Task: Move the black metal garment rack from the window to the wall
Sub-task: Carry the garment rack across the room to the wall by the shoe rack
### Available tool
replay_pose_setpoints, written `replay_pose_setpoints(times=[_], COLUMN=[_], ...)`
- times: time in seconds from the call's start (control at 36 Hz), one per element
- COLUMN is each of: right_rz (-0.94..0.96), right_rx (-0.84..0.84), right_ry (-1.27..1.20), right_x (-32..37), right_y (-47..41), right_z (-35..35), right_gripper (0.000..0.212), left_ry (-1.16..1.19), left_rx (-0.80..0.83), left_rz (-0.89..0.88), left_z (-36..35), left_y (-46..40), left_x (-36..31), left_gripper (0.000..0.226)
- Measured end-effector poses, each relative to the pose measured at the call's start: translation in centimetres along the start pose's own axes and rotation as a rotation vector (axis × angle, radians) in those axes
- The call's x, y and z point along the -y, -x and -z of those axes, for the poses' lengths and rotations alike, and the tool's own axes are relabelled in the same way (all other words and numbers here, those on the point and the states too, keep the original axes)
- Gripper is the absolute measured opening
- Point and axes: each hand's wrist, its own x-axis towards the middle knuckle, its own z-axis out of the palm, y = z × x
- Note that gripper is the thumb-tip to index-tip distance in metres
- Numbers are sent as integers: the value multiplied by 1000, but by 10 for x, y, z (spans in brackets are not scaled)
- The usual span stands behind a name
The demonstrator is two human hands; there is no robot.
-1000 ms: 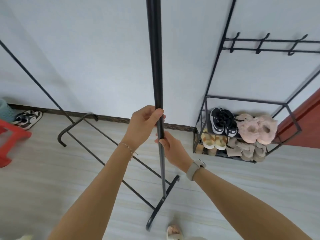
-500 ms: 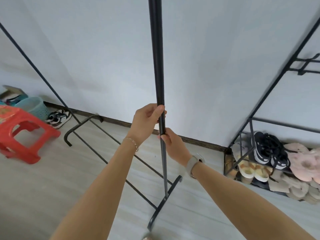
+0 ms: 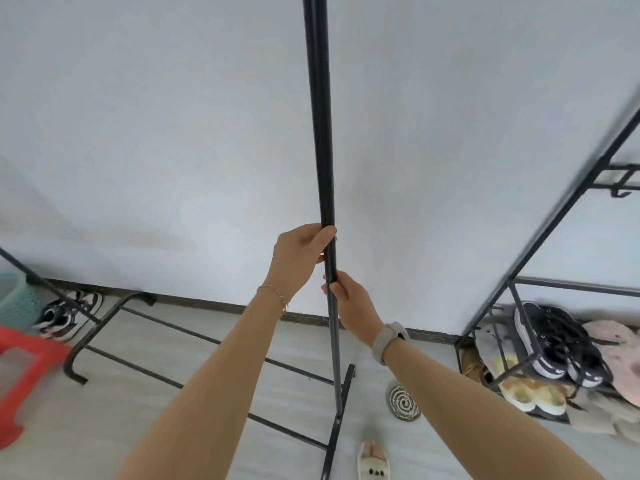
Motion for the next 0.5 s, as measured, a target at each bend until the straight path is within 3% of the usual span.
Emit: replay_pose_setpoints(times=[0.22,0.5], right_rz=[77,97], right_rx=[78,131], right_ry=[24,70], right_x=[-1,10], right_y=[-115,-187], right_z=[41,65], right_gripper=[25,26], left_ry=[1,45], left_rx=[-124,-192], left_rz=[-28,-43], left_z=[-24,-32], left_y=[-111,-179], left_x=[-10,-12], left_gripper=[18,14])
